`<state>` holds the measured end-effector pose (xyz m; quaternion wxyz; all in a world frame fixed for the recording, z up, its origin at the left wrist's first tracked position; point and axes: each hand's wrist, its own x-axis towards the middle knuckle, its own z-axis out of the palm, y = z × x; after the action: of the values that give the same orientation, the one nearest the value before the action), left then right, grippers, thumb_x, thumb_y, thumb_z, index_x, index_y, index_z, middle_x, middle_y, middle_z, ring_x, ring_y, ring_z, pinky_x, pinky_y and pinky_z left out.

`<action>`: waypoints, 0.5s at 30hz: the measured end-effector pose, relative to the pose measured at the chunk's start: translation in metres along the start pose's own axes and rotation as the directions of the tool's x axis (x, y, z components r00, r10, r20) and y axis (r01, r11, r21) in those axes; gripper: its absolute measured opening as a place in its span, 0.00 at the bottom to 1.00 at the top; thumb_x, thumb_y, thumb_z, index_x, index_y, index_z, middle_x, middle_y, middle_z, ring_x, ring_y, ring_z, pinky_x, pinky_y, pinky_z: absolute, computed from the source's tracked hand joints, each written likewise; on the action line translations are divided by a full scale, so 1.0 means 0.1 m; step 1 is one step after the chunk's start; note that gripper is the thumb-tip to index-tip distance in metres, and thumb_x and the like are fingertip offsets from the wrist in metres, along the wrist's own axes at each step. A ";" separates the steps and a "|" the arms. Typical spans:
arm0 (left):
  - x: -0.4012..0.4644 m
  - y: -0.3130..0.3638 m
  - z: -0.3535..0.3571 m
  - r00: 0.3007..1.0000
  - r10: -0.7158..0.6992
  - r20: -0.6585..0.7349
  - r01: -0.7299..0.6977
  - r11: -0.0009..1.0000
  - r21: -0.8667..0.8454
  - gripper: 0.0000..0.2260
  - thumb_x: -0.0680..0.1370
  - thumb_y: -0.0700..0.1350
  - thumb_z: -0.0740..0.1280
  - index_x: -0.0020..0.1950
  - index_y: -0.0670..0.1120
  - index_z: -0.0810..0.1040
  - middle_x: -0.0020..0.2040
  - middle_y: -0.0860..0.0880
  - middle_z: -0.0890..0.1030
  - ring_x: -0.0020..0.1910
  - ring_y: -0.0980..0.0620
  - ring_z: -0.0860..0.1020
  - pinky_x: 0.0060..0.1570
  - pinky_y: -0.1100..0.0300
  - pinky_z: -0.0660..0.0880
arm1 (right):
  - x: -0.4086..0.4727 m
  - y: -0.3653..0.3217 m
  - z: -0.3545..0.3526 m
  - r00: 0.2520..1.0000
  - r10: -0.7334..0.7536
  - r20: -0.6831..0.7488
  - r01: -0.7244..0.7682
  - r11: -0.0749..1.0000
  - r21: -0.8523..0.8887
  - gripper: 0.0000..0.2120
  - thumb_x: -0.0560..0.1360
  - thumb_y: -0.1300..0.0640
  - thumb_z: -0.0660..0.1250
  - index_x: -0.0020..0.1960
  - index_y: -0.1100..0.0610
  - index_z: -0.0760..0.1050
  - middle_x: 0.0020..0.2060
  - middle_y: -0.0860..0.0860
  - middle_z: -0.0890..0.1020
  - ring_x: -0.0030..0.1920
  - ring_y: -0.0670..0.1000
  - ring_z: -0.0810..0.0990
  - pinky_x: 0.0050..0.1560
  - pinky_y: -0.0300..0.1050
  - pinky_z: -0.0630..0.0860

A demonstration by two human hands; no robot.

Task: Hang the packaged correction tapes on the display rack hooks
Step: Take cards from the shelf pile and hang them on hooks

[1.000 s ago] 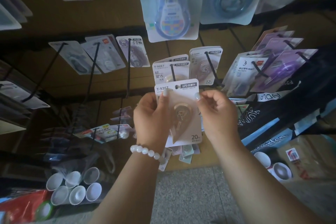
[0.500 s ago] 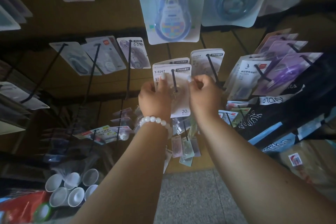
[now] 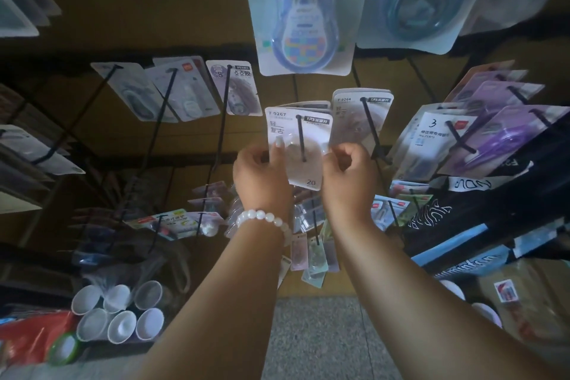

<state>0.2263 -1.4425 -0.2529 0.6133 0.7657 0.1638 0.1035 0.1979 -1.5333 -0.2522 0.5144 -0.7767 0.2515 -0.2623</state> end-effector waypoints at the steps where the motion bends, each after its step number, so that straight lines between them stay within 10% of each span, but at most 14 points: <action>1: -0.02 -0.05 -0.04 1.000 -0.010 -0.010 0.010 1.000 0.015 0.17 0.77 0.56 0.66 0.55 0.44 0.80 0.49 0.49 0.82 0.45 0.53 0.78 0.45 0.55 0.78 | -0.06 0.04 -0.01 1.000 -0.008 -0.002 0.008 1.000 0.007 0.08 0.74 0.56 0.67 0.51 0.58 0.76 0.41 0.46 0.77 0.41 0.46 0.75 0.35 0.25 0.66; 6: -0.19 -0.41 -0.31 0.990 -0.136 -0.045 0.138 0.990 0.039 0.19 0.75 0.59 0.65 0.59 0.48 0.77 0.55 0.49 0.81 0.54 0.48 0.80 0.56 0.48 0.79 | -0.44 0.30 0.00 0.999 -0.024 0.035 0.023 1.000 0.012 0.04 0.74 0.56 0.67 0.47 0.53 0.72 0.40 0.47 0.77 0.38 0.45 0.75 0.36 0.22 0.67; 15: -0.55 -1.71 -0.67 0.933 -0.361 0.012 0.352 0.916 0.193 0.03 0.76 0.44 0.67 0.43 0.48 0.79 0.40 0.49 0.81 0.44 0.45 0.80 0.44 0.56 0.73 | -1.15 1.36 0.29 0.962 0.053 0.268 0.011 0.973 -0.230 0.03 0.73 0.58 0.68 0.44 0.57 0.76 0.35 0.48 0.77 0.39 0.52 0.77 0.33 0.33 0.65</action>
<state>0.1304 -1.3691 -0.4015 0.5508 0.7795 0.2951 -0.0438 0.1160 -1.4847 -0.4051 0.4537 -0.8568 0.2153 -0.1167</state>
